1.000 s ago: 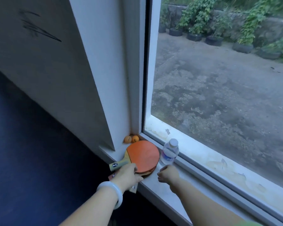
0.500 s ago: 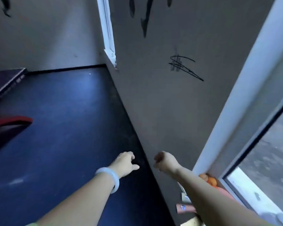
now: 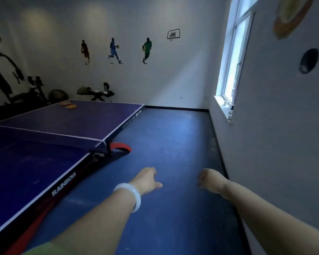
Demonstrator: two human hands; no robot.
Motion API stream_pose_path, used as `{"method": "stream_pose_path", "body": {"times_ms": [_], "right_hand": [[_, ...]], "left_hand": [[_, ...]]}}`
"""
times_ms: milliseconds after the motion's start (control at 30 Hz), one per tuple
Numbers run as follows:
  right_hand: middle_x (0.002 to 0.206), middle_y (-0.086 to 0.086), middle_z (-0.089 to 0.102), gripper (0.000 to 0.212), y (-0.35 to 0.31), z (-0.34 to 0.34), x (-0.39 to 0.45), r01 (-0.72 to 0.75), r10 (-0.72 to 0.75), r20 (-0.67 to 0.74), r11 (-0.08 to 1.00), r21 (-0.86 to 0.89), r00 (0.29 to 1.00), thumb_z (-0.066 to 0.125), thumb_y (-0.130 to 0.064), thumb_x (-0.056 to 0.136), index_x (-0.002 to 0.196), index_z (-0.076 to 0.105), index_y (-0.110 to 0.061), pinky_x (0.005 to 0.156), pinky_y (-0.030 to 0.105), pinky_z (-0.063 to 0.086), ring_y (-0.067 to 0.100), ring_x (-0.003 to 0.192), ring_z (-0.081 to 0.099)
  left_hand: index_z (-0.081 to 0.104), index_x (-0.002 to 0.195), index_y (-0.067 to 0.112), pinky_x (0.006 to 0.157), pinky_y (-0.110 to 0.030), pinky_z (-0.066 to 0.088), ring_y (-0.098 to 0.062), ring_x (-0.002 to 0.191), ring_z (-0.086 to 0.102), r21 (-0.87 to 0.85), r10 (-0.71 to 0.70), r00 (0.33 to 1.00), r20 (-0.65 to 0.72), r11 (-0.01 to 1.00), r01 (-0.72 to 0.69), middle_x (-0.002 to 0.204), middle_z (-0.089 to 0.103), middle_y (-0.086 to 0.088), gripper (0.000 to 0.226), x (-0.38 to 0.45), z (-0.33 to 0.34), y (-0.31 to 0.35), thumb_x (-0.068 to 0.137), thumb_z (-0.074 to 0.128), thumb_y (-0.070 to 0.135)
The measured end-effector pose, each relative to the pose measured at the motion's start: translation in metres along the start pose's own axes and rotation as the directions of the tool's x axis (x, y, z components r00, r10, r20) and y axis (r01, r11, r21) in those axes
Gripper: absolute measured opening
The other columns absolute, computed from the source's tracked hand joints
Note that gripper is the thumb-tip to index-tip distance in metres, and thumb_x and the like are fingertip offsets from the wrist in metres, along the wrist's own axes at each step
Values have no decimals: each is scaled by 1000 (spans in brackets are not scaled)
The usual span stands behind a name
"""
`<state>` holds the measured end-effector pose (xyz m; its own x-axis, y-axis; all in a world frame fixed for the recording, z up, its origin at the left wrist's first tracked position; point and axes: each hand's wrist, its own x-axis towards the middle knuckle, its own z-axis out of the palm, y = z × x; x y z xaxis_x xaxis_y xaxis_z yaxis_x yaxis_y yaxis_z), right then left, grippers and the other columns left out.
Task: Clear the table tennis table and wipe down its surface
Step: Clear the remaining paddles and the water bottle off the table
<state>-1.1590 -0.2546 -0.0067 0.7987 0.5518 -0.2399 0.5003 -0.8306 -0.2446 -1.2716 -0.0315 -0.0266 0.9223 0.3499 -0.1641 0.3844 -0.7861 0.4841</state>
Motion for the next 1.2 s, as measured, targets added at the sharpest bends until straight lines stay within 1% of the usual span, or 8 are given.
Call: {"method": "stream_pose_path", "body": {"times_ms": [67,167,233,433,567,733,933,1200], "right_hand": [[114,16,62,28,-16,-15,35,14,-14,-10,1000,8,1000,59,-26,94,96,67,1,85,27,44,27,117,58],[130,13,60,41,-28,-33,94,44,-44,-11,999,-22,999,58,-30,96,120,64,2,94,29,44,26,121,56],[130,15,60,43,-28,-39,137,53,-53,-7,998,-24,999,59,-31,95,122,63,2,94,30,46,27,120,56],[134,15,58,48,-2,-75,298,88,-88,-15,996,-4,996,56,-36,97,129,58,0,96,29,44,28,121,56],[138,8,56,47,6,-113,406,143,-144,-9,990,-3,990,56,-40,96,131,57,-9,96,24,41,22,126,53],[140,5,54,47,-2,-147,525,200,-201,41,979,29,979,60,-39,95,135,55,-15,95,22,40,20,129,50],[139,10,52,50,-10,-169,663,232,-239,86,970,78,967,62,-37,94,136,51,-10,95,25,41,25,125,51],[141,10,51,54,-11,-240,902,223,-232,90,970,94,969,62,-36,95,139,48,-9,97,28,42,25,127,51]], "left_hand": [[52,123,13,94,-31,46,-18,110,52,3,-26,999,-26,1000,27,128,49,-2,48,27,-25,-18,87,70,39],[53,123,12,91,-27,44,-18,112,52,26,-50,998,-37,998,51,127,51,-2,49,77,-45,-36,87,70,40],[53,126,13,89,-24,42,-17,116,52,12,-66,997,-39,998,66,130,50,-2,50,118,-50,-43,87,71,39],[49,132,9,102,-26,39,-19,125,49,-37,-74,996,-43,997,72,139,48,-6,57,266,-70,-20,87,71,35],[49,133,7,106,-30,37,-21,127,48,-25,-111,993,-49,994,110,139,49,-10,58,361,-94,1,87,71,35],[52,131,7,104,-30,40,-22,124,50,-43,-170,980,-101,985,166,136,51,-10,59,463,-122,6,85,74,35],[57,125,11,94,-27,42,-21,117,55,-15,-224,966,-127,975,224,129,58,-6,52,593,-152,-10,84,73,39],[52,130,11,97,-32,48,-21,116,55,-72,-209,972,-108,977,202,132,52,-6,54,838,-206,-28,86,72,34]]}}
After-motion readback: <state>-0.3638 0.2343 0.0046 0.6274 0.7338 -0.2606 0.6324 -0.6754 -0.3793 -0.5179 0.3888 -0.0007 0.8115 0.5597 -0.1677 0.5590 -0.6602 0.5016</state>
